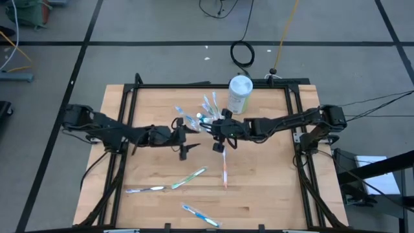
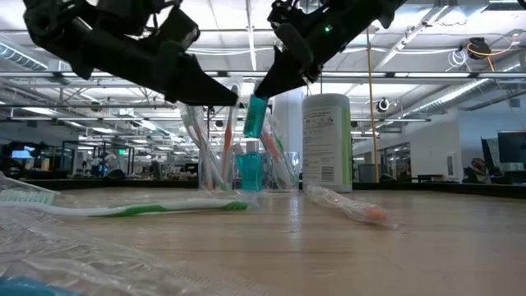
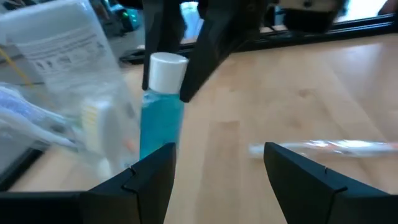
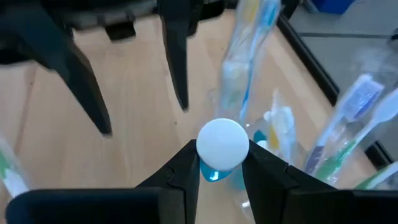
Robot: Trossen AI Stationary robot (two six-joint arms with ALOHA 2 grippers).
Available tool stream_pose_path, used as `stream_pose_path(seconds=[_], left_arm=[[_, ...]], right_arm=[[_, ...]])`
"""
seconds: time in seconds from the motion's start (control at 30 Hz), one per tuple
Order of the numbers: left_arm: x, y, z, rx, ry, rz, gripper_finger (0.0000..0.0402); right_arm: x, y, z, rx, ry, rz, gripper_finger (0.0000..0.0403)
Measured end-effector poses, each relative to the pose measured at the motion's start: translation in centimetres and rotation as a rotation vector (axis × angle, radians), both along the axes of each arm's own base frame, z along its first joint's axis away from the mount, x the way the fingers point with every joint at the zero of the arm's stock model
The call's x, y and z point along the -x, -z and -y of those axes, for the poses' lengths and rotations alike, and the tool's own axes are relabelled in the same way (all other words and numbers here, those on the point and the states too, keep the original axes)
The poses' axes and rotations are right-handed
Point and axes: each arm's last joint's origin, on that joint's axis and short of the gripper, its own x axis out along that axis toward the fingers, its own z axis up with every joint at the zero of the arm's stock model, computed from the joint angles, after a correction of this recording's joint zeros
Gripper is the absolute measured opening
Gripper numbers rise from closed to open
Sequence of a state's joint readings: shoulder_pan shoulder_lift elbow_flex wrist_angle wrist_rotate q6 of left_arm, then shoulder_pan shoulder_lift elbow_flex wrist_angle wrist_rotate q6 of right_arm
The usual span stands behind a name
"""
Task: Pick & Place toothbrushing station
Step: Put the blue mouthwash into the transparent organizer
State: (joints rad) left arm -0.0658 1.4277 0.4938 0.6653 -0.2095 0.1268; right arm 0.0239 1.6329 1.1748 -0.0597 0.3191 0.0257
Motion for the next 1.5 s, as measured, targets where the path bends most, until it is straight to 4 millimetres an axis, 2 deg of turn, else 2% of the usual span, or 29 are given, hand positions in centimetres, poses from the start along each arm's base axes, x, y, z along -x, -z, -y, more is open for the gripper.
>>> stream_pose_path(seconds=[0.13,0.23,0.37,0.53,0.87,1.03,1.5], left_arm=[[-1.1,-0.2,-0.9,-0.027,-0.042,0.008,0.025],[-1.4,-0.7,-1.5,-0.053,-0.145,0.024,0.025],[-1.3,-1.3,-2.1,-0.091,-0.311,0.041,0.025],[-1.1,-1.4,-2.4,-0.143,-0.439,0.034,0.025],[-1.0,-1.3,-2.5,-0.151,-0.455,0.029,0.025],[-1.0,-1.3,-2.5,-0.151,-0.455,0.029,0.025],[-1.0,-1.3,-2.5,-0.15,-0.455,0.03,0.025]], right_arm=[[-0.1,-0.1,0.8,0.01,0.016,0.015,0.0091],[-0.1,-0.2,1.5,0.012,0.036,0.021,0.0091],[-0.1,-0.2,2.3,0.013,0.058,0.02,0.0091],[0.0,-0.2,2.8,0.018,0.069,0.022,0.0091],[0.1,-0.3,3.4,0.086,0.15,0.01,0.0097],[0.1,-0.3,4.2,-0.026,0.102,0.039,0.0093],[0.4,-0.2,6.5,-0.123,0.226,0.086,0.0095]])
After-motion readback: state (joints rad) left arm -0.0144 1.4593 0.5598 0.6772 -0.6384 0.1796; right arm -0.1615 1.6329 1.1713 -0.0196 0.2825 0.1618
